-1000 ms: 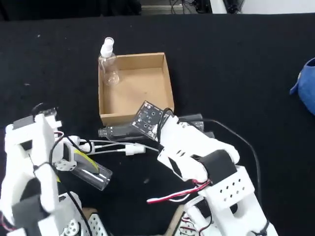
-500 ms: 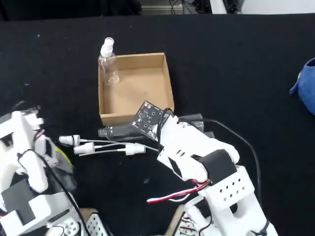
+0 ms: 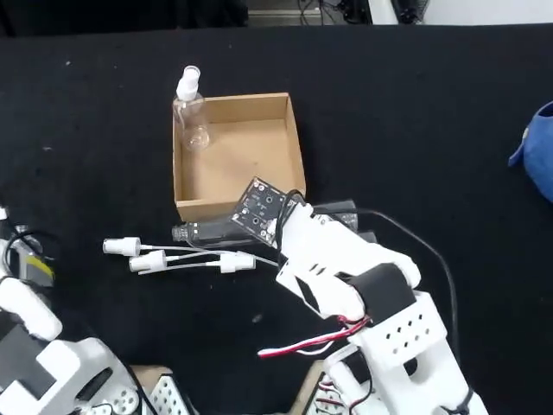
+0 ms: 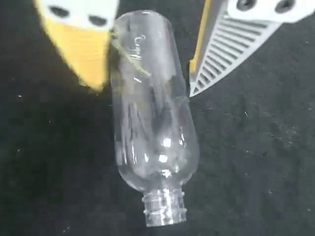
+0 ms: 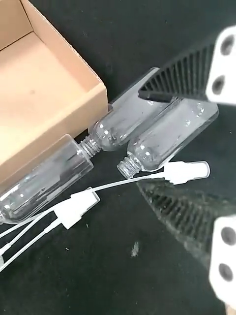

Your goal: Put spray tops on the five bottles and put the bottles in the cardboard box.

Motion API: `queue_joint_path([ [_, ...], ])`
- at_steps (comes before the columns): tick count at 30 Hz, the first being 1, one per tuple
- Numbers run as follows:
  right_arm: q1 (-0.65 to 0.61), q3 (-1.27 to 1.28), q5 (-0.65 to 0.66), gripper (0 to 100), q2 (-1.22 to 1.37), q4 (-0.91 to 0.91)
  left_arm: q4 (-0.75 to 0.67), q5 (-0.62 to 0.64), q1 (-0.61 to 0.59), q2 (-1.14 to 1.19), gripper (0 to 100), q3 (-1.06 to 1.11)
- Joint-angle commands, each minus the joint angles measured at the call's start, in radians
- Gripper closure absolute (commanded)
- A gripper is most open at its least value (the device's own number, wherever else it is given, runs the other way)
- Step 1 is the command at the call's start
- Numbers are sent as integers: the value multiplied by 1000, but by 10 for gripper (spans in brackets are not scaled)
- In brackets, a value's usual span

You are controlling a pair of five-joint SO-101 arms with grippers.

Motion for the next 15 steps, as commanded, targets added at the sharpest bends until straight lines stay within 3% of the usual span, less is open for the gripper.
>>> queue_joint_path([
  [1,15,-12,2,768,39,-23,-17,-8,-13,-15,724,-50],
  [7,15,-7,2,768,39,-23,127,75,12,57,772,-275],
  [15,14,-4,2,768,39,-21,204,95,13,400,776,-581],
])
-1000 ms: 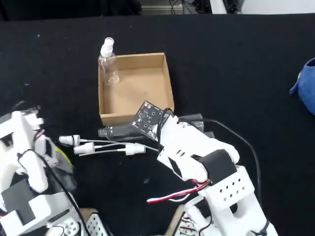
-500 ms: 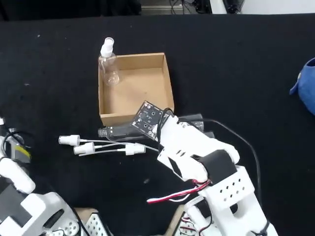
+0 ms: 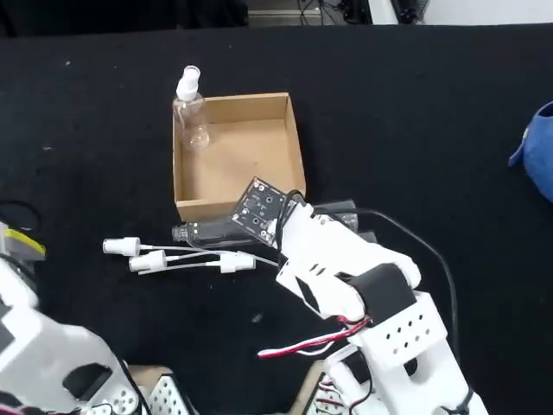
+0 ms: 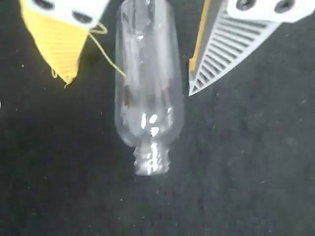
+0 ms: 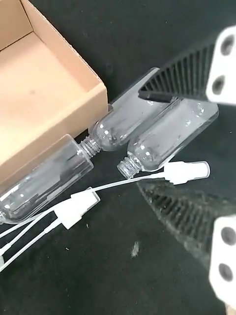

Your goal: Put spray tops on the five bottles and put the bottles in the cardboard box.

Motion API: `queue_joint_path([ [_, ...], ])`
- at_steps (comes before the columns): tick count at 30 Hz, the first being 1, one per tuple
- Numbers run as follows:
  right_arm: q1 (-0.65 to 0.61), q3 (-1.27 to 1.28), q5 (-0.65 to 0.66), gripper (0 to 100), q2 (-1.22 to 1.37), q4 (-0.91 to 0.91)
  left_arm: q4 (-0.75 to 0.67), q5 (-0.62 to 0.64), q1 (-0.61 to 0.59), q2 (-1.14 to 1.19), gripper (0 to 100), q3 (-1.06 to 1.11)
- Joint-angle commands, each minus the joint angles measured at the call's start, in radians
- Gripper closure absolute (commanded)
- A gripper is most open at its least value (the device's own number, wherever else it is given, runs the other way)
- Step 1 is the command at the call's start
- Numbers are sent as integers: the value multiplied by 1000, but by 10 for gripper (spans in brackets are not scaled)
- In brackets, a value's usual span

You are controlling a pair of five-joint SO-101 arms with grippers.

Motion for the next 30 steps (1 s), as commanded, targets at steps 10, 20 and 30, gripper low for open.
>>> queue_joint_path([
  [10,14,-4,2,768,39,-23,-48,-46,10,195,777,-147],
  [20,14,-4,2,768,39,-21,-64,-285,8,195,777,-97],
  [30,14,-12,0,768,39,-23,-57,-295,-10,186,972,-44],
])
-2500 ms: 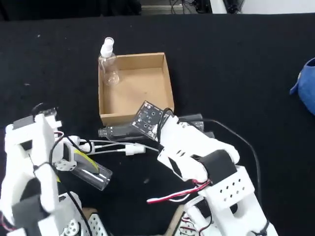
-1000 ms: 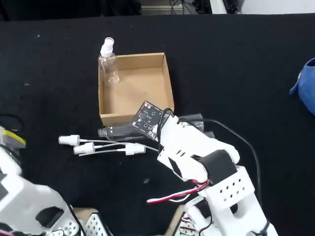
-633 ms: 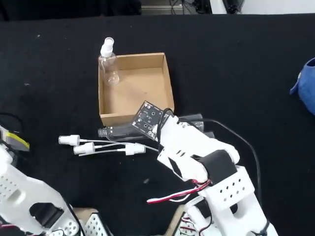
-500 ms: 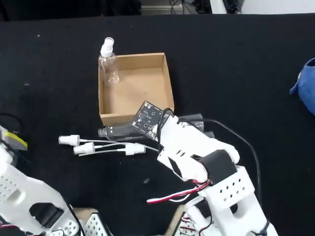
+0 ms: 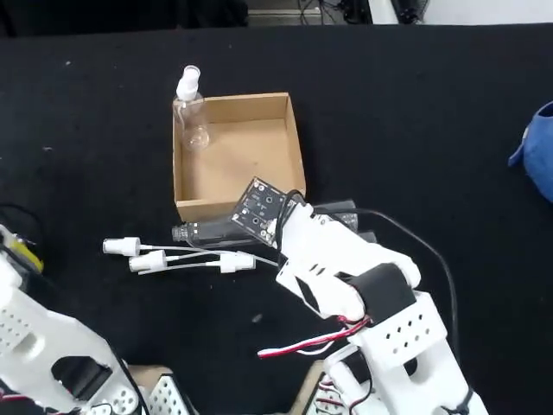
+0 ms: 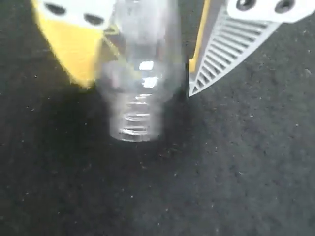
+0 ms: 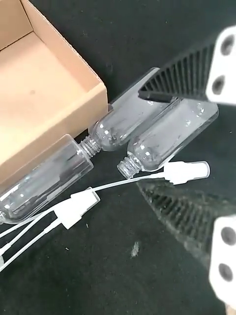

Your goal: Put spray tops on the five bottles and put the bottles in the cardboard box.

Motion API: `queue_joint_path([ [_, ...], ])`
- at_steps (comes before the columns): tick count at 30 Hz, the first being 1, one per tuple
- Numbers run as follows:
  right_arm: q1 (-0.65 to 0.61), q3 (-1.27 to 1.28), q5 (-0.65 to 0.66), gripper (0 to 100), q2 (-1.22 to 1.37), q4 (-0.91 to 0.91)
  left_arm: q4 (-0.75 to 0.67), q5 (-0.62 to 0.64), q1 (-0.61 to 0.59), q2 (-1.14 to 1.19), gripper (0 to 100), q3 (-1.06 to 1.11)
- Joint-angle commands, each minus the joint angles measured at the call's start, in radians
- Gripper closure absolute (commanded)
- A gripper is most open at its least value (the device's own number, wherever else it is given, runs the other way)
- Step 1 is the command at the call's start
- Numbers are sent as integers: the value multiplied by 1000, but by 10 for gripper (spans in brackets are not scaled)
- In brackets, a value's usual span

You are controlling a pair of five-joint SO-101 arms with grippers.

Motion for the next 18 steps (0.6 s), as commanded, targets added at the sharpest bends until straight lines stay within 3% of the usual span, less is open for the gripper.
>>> queue_joint_path([
  [1,14,-12,0,768,42,-25,-3,-12,-16,-18,948,48],
  [5,-60,-8,-2,768,45,-46,-9,-12,-53,-20,966,68],
  [8,-207,-12,-63,769,47,-69,-5,-11,-94,-55,970,54],
  [12,-364,30,-192,769,111,-221,-9,-11,-177,-127,970,48],
  [18,-517,-7,-215,769,352,-405,-9,-5,-265,-164,970,48],
])
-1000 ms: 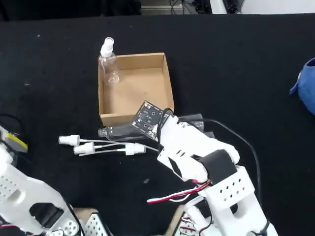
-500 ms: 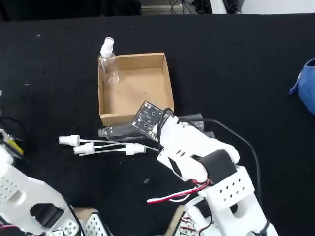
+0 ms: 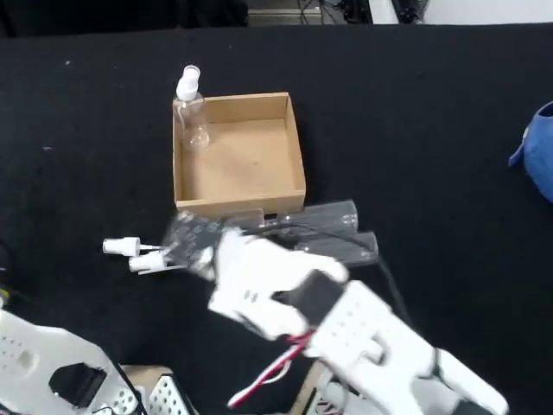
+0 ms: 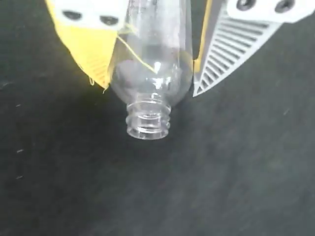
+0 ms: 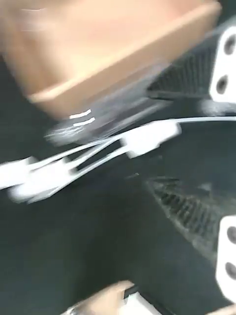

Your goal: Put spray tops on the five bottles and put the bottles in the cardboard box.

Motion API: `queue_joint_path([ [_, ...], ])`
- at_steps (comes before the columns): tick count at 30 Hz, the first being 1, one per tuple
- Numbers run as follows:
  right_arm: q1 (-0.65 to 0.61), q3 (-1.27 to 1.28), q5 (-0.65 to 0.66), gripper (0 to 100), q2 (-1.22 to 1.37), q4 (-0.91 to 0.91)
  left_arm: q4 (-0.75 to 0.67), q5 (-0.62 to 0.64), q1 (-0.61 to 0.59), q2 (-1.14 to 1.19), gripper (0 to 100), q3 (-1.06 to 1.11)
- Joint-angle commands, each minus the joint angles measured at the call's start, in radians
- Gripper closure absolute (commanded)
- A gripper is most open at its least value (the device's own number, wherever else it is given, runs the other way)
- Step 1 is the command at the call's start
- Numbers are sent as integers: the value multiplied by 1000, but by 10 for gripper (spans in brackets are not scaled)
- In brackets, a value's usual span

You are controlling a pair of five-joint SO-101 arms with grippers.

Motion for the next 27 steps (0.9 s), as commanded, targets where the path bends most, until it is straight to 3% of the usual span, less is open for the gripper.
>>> queue_joint_path([
  [1,-91,-77,-17,769,147,-104,-2,-3,-50,-68,970,-21],
  [17,-124,-806,-68,770,943,-152,-3,-9,-156,-64,970,-81],
  [27,-126,-1233,-64,770,1330,-58,-3,-9,-165,-64,970,-79],
])
